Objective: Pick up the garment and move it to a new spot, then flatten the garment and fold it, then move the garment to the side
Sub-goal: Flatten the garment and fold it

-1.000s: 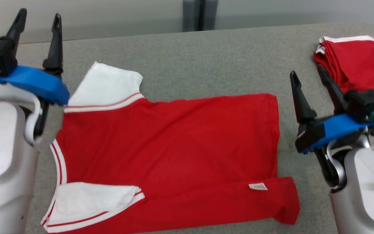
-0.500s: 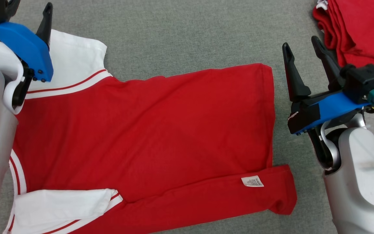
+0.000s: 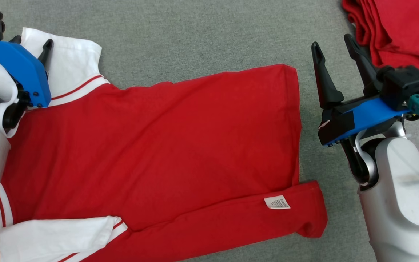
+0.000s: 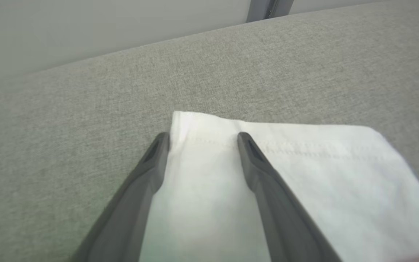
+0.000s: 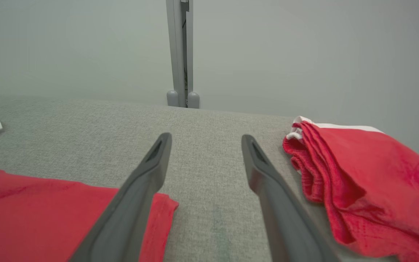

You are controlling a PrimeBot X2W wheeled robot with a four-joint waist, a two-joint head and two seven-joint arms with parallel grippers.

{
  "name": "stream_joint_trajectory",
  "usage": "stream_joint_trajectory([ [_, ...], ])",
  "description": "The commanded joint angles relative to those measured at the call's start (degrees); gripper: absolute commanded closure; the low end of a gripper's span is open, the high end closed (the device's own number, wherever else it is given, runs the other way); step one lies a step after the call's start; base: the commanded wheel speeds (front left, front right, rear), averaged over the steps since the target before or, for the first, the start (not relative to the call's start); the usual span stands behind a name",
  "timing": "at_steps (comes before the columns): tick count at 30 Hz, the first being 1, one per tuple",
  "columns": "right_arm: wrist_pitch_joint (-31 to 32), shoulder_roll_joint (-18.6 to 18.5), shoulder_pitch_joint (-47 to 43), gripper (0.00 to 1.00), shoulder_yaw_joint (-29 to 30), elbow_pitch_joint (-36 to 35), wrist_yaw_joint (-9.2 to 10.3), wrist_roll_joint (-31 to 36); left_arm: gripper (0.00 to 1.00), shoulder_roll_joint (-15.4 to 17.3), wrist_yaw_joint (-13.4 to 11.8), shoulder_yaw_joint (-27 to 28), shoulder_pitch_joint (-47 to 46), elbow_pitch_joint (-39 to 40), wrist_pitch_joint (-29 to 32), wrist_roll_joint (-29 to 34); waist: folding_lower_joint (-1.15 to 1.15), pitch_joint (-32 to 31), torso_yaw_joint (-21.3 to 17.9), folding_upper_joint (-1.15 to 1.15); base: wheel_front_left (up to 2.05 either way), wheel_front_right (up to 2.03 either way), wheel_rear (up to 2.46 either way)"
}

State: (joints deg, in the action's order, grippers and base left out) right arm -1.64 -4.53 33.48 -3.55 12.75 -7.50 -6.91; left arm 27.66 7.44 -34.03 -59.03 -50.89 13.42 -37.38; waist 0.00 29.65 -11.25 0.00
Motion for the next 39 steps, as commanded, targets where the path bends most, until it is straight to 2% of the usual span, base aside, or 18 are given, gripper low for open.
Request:
stream_joint_trajectory([
  [1, 0.0, -0.1, 1.0, 0.0, -0.2, 0.2, 0.0, 0.0, 0.0, 0.3, 0.0, -1.0, -0.6, -0.4, 0.9, -0.8, 0.0, 0.2, -0.1, 0.0, 0.0, 0.0, 0.0],
  [3, 0.5, -0.4, 1.2, 0.0, -0.5, 0.5, 0.0, -0.2, 0.0, 0.4, 0.0, -2.0, -0.7, -0.7, 1.6, -1.9, 0.0, 0.5, -0.1, 0.0, 0.0, 0.0, 0.0],
  [4, 0.7, -0.5, 1.3, 0.0, -0.6, 0.6, 0.01, -0.3, 0.44, 0.6, 0.0, -2.5, -0.8, -0.9, 1.6, -2.2, 0.0, 0.6, -0.1, 0.0, 0.0, 0.0, 0.0],
  [5, 1.0, -0.7, 1.6, 0.0, -0.8, 0.6, 0.0, -0.4, 0.66, 0.7, 0.0, -3.0, -1.0, -1.1, 1.5, -2.5, 0.0, 0.7, -0.1, 0.0, 0.0, 0.0, 0.0],
  [6, 1.4, -0.9, 1.9, 0.0, -1.2, 0.7, 0.0, -0.6, 1.0, 0.8, 0.0, -3.1, -1.3, -1.6, 1.1, -2.7, 0.0, 0.7, -0.2, 0.0, 0.0, 0.0, 0.0],
  [17, 11.6, -4.5, 2.2, 0.0, -6.4, 3.7, 0.01, -6.4, 1.0, -0.7, 0.0, -6.8, -4.0, -2.7, -4.0, -3.6, 0.0, -0.9, 1.1, 0.0, 0.0, 0.0, 0.0],
  [24, 13.7, -6.2, 2.8, 0.0, -7.3, 7.0, 0.0, -7.3, 1.0, -1.9, 0.0, -9.4, -5.4, -1.8, -6.9, -4.4, 0.0, -0.6, 3.5, 0.0, 0.0, 0.0, 0.0],
  [32, 15.0, -6.4, 5.7, 0.0, -9.1, 13.5, 0.0, -7.6, 1.0, -2.9, 0.0, -11.9, -6.7, -1.7, -9.2, -5.6, 0.0, 0.0, 5.2, 0.0, 0.0, 0.0, 0.0],
  [33, 15.5, -6.4, 5.8, 0.03, -9.6, 14.4, 0.0, -7.8, 1.0, -2.9, 0.0, -12.1, -6.8, -1.8, -9.6, -5.8, 0.0, -0.1, 5.4, 0.0, 0.0, 0.0, 0.0],
  [34, 15.5, -6.5, 6.1, 0.5, -9.9, 15.0, 0.0, -8.0, 1.0, -3.0, 0.0, -12.3, -6.9, -1.8, -9.8, -6.0, 0.0, -0.1, 5.5, 0.0, 0.0, 0.0, 0.0],
  [35, 15.4, -6.6, 6.3, 0.89, -10.3, 15.6, 0.0, -8.1, 1.0, -3.0, 0.0, -12.5, -7.0, -1.8, -10.1, -6.2, 0.0, -0.1, 5.6, 0.0, 0.0, 0.0, 0.0],
  [36, 15.4, -6.6, 6.6, 1.0, -10.6, 16.1, 0.0, -8.4, 1.0, -3.0, 0.0, -12.6, -7.1, -1.8, -10.3, -6.5, 0.0, -0.2, 5.6, 0.0, 0.0, 0.0, 0.0],
  [39, 14.0, -6.8, 7.3, 1.0, -10.8, 16.7, 0.01, -9.2, 1.0, -2.8, 0.0, -13.2, -7.1, -1.8, -11.5, -7.1, 0.0, -0.8, 5.9, 0.0, 0.0, 0.0, 0.0],
])
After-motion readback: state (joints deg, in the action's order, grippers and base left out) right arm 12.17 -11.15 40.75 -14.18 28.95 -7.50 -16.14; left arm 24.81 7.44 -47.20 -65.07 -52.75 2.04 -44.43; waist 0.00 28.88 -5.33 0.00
